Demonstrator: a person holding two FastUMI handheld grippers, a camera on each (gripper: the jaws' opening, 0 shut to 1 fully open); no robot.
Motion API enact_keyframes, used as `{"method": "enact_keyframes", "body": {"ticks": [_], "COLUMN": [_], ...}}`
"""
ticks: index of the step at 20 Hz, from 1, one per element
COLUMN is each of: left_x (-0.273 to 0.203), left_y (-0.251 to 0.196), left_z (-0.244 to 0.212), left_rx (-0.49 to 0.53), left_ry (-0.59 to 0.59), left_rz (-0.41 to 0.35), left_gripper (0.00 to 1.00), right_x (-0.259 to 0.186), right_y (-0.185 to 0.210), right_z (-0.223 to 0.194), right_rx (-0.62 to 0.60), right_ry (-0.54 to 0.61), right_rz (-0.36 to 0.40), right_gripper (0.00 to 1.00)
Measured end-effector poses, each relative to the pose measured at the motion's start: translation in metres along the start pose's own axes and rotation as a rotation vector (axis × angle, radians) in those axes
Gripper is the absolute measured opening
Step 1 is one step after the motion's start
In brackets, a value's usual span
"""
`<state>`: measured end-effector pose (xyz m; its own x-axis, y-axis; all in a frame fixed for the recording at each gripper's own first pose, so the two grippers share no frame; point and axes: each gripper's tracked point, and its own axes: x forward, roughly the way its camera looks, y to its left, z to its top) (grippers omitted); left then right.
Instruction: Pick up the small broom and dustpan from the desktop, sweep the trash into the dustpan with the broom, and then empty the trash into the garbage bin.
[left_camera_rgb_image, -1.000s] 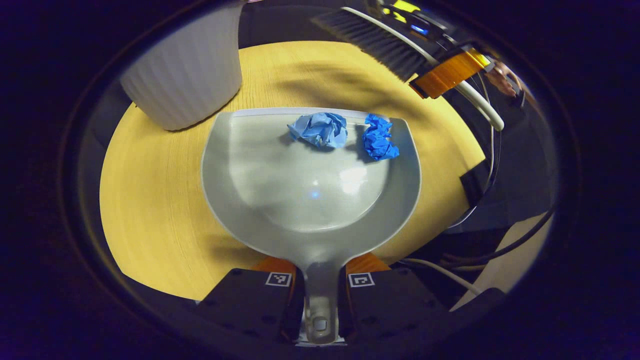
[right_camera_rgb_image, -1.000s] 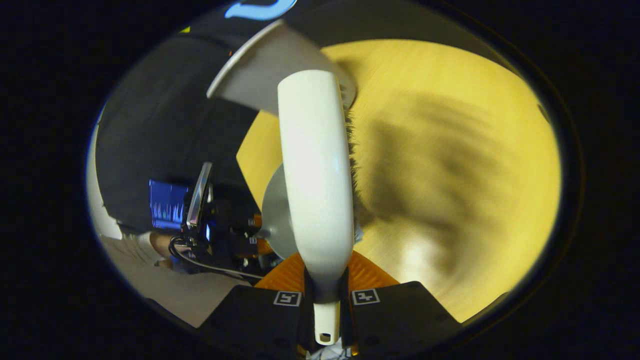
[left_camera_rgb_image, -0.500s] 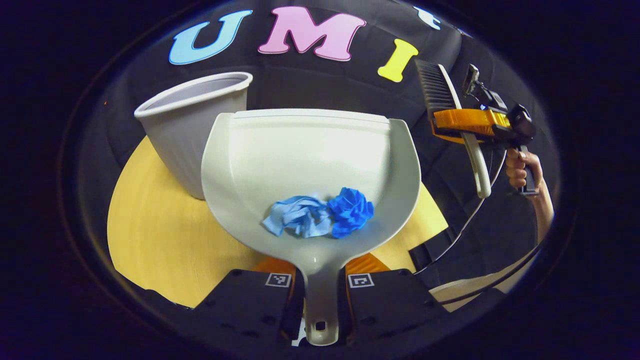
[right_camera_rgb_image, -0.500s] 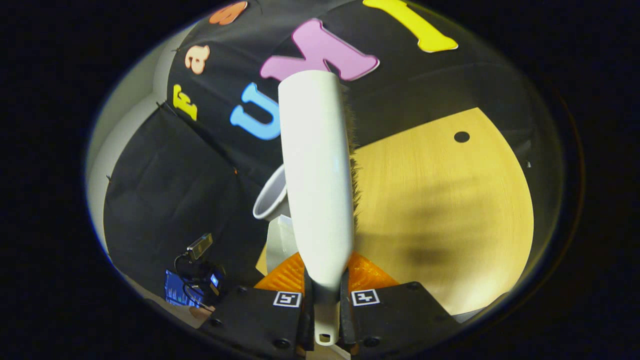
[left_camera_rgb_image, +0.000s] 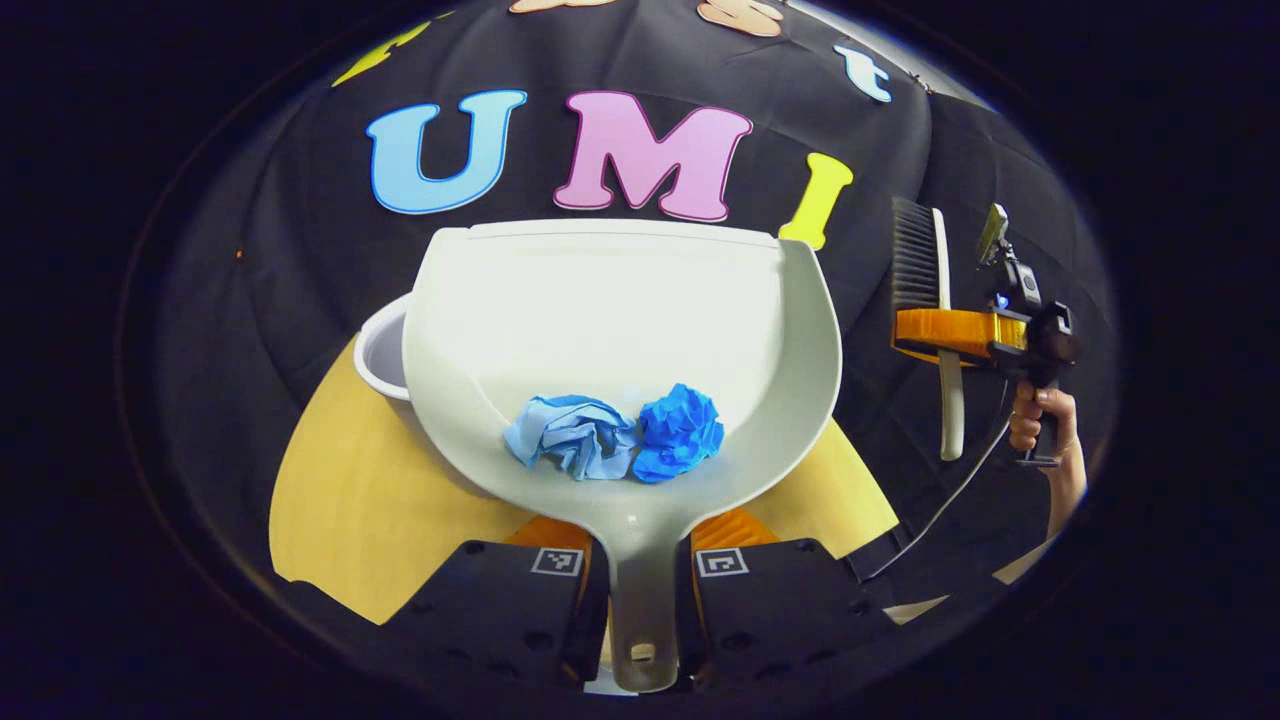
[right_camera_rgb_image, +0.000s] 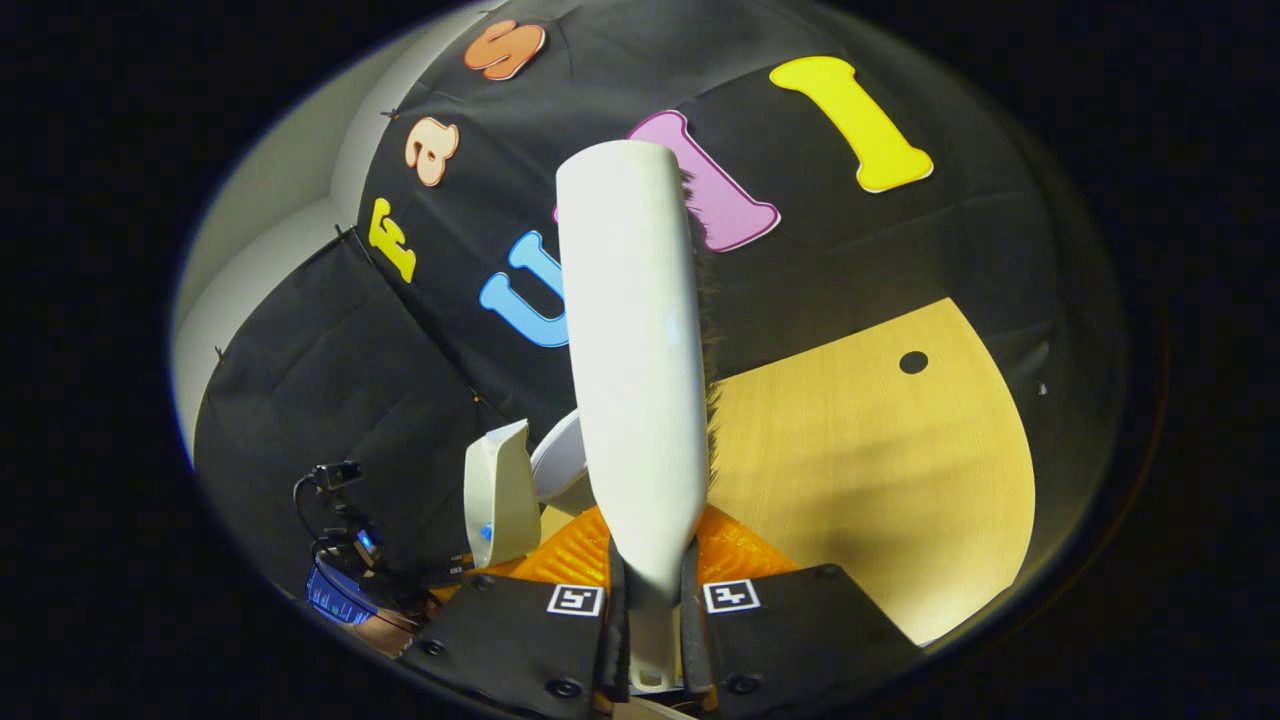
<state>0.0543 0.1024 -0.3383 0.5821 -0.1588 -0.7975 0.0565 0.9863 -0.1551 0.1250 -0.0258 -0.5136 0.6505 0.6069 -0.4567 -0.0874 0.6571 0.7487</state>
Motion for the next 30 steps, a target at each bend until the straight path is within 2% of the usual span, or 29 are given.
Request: {"method": "enact_keyframes", "body": {"ticks": [4,9,11,15,18,21,23,26,30], "left_x": [-0.008,-0.006,-0.003,0.001,0.018,0.024,0.025,0.023,0.013], "left_y": [0.0,0.006,0.013,0.055,0.124,0.202,0.239,0.259,0.268], "left_z": [0.006,0.007,0.008,0.024,0.054,0.086,0.102,0.105,0.108], "left_rx": [-0.054,-0.056,-0.045,0.027,0.168,0.388,0.552,0.756,0.971], "left_ry": [-0.023,-0.032,-0.016,-0.005,0.054,0.182,0.278,0.404,0.527], "left_rz": [0.014,0.044,0.064,0.131,0.257,0.451,0.556,0.63,0.694], "left_gripper": [0.24,0.24,0.24,0.24,0.24,0.24,0.25,0.24,0.24], "right_x": [0.003,0.0,-0.004,-0.008,-0.006,-0.002,-0.002,-0.003,-0.004], "right_y": [-0.009,-0.007,-0.009,-0.014,-0.014,-0.029,-0.03,-0.038,-0.042], "right_z": [0.006,0.005,0.004,0.0,-0.004,-0.018,-0.021,-0.023,-0.025], "right_rx": [-0.042,-0.065,-0.072,-0.094,-0.097,-0.108,-0.102,-0.102,-0.088], "right_ry": [-0.021,-0.013,-0.007,0.003,0.016,0.04,0.045,0.046,0.049], "right_rz": [-0.011,0.016,0.02,0.006,0.011,-0.008,-0.003,-0.012,-0.014], "right_gripper": [0.22,0.22,0.22,0.22,0.22,0.22,0.22,0.22,0.22]}}
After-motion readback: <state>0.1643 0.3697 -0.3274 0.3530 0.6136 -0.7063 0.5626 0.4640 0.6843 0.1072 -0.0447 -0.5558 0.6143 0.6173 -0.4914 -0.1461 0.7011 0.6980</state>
